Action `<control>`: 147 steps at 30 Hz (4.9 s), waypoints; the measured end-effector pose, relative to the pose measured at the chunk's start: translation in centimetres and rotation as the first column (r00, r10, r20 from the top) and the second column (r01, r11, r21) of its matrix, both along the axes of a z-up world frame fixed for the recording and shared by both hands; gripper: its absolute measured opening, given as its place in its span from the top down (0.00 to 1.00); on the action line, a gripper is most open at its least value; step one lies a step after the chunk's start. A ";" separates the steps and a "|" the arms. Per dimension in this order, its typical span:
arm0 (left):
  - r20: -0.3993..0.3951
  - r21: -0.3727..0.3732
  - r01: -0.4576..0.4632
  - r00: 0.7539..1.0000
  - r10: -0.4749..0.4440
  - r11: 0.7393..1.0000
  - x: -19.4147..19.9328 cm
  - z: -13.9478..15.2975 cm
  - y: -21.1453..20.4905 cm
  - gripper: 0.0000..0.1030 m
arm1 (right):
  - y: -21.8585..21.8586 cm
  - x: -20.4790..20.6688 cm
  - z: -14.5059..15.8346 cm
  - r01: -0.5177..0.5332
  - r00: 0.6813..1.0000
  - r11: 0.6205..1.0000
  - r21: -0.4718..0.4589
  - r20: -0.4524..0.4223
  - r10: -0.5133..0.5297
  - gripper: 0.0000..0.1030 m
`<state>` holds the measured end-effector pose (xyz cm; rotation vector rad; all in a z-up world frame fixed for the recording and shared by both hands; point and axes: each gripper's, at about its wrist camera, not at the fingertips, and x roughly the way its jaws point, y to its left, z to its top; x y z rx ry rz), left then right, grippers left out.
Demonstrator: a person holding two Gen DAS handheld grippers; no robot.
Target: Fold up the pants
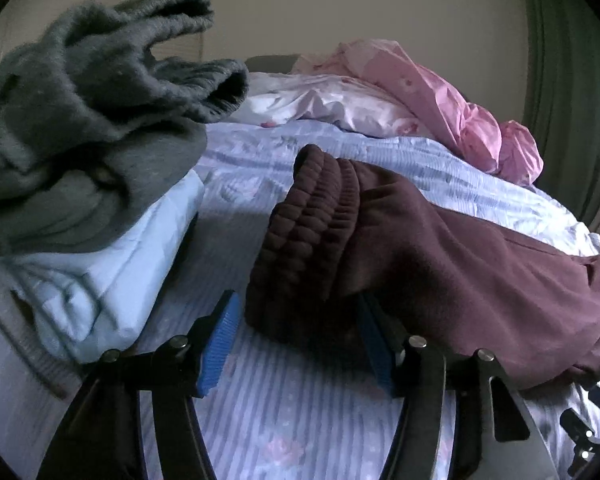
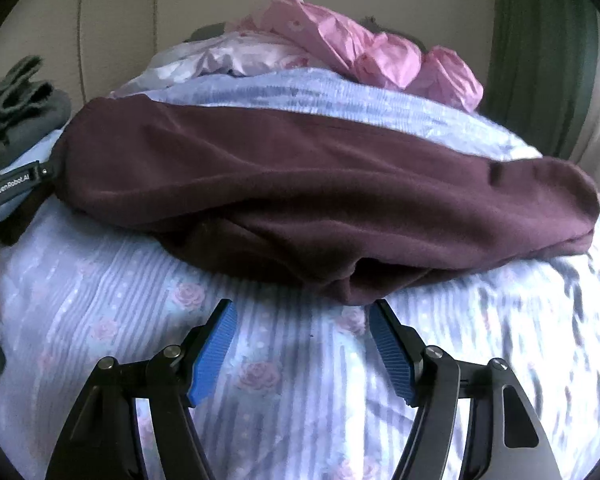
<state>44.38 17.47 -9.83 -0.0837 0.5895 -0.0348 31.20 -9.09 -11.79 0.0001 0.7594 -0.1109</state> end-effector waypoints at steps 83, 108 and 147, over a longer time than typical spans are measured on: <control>-0.074 0.368 -0.010 0.996 0.040 0.930 -2.7 9.8 -9.1 0.25 | -3.9 -1.5 3.7 -0.054 0.992 0.989 0.137 -0.105 0.069 0.48; -0.059 0.114 0.502 0.865 -0.499 0.857 -10.6 10.9 -46.1 0.22 | -43.7 -5.7 11.2 0.263 0.961 0.964 0.046 0.071 -0.266 0.46; -0.254 0.165 0.595 0.796 -0.549 0.787 -3.1 0.3 -62.1 0.18 | -55.5 6.7 0.9 0.210 0.960 0.956 0.202 -0.230 -0.162 0.46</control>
